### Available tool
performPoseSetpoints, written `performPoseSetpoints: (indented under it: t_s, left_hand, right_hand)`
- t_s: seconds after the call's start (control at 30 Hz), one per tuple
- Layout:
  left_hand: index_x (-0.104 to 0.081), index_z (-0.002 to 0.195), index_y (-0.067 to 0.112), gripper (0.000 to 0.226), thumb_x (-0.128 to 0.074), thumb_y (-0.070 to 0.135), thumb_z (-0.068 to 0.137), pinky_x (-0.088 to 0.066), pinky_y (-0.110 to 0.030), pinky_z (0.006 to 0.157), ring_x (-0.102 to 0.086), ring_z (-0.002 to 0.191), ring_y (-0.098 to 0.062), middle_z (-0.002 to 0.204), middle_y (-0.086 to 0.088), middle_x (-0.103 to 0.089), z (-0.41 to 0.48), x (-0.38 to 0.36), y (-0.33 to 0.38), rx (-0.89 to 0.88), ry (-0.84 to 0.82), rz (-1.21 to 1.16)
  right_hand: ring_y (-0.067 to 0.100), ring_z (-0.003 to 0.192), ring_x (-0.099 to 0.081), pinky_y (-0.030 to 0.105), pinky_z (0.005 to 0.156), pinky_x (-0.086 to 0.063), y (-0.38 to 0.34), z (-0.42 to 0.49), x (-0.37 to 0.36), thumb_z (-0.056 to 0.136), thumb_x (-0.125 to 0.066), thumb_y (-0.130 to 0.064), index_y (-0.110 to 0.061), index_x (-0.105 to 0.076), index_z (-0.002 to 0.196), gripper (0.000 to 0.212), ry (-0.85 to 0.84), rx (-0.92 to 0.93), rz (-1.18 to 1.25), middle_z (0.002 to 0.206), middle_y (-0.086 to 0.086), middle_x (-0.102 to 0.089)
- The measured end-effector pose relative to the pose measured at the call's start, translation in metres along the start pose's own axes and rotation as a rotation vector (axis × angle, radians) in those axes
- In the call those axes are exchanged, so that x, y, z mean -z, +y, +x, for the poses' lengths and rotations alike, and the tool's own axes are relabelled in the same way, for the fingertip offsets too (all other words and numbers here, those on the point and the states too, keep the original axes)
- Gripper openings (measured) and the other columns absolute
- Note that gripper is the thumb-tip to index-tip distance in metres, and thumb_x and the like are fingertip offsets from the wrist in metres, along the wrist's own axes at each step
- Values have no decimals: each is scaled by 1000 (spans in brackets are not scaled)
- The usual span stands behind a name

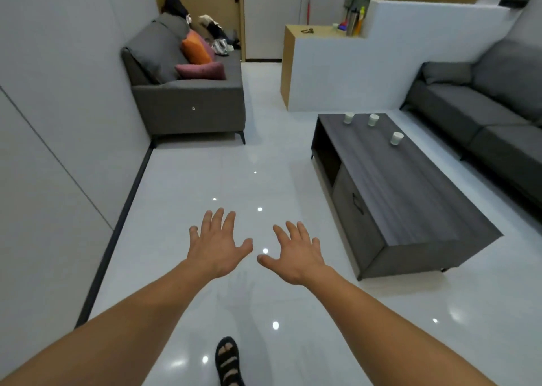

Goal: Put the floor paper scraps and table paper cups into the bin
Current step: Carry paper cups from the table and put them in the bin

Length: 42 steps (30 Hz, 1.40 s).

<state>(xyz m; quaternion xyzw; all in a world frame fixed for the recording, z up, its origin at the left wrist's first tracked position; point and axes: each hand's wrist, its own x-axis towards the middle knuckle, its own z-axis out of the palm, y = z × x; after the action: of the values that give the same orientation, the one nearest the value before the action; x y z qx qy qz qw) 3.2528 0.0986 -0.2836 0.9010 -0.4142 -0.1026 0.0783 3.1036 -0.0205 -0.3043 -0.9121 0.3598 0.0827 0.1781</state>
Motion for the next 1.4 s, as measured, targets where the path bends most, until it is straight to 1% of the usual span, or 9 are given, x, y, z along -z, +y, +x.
performPoseSetpoints:
  t_s: [0.17,0.4,0.6,0.7,0.87,1.0,1.1,1.27,1.4]
  left_hand:
    - [-8,152,27,81,-32,68,85,-5,-51,116,9,147,-22,161,1,1,112,6,24,-105,-13,-23]
    - [-7,152,27,80,-32,67,87,-2,-50,117,9,147,-22,161,1,2,272,34,60,-248,-59,5]
    - [-7,152,28,80,-29,70,87,-2,-50,118,10,147,-21,161,2,4,377,18,127,-361,-143,66]
    - [-8,152,27,79,-29,68,88,-4,-50,117,8,148,-22,161,1,2,444,13,167,-379,-136,88]
    - [-9,152,27,79,-29,69,88,-6,-49,118,6,148,-21,161,2,0,539,16,228,-345,-128,97]
    - [-12,152,26,77,-29,67,89,-7,-48,118,5,148,-21,161,2,-2,614,28,275,-327,-83,64]
    - [-12,152,26,77,-30,66,89,-7,-48,118,6,148,-21,161,2,-1,654,27,303,-337,-113,67]
    - [-11,152,26,77,-30,67,89,-7,-48,119,6,148,-21,161,1,-1,741,18,341,-379,-128,52]
    - [-11,152,26,78,-29,68,88,-7,-48,118,6,148,-21,161,1,-2,826,8,369,-464,-148,80]
  right_hand:
    - [24,150,14,58,117,-3,27,86,38,85,-37,-77,-31,-5,156,90,26,-105,7,164,0,4]
    - [22,150,14,56,117,-3,62,200,98,84,-37,-77,-33,-6,155,90,128,-246,74,164,-1,3]
    - [23,150,14,57,117,-2,134,286,124,83,-36,-79,-35,-4,155,91,129,-365,142,164,-2,5]
    - [24,149,15,59,116,-1,177,342,141,83,-37,-77,-33,-3,155,91,120,-356,160,164,-1,5]
    - [24,149,16,59,117,1,246,428,189,84,-37,-76,-31,-3,156,92,101,-319,183,164,0,6]
    - [22,149,17,57,117,2,298,489,237,84,-38,-75,-31,-2,156,92,143,-302,180,164,-1,7]
    - [23,149,17,57,117,2,329,522,257,84,-39,-75,-31,-2,156,93,123,-322,161,164,0,7]
    - [23,149,18,58,117,1,370,598,280,83,-37,-77,-31,-2,156,94,107,-354,148,164,0,8]
    - [23,149,17,59,116,0,402,667,303,82,-39,-76,-31,-2,156,94,105,-409,125,164,0,8]
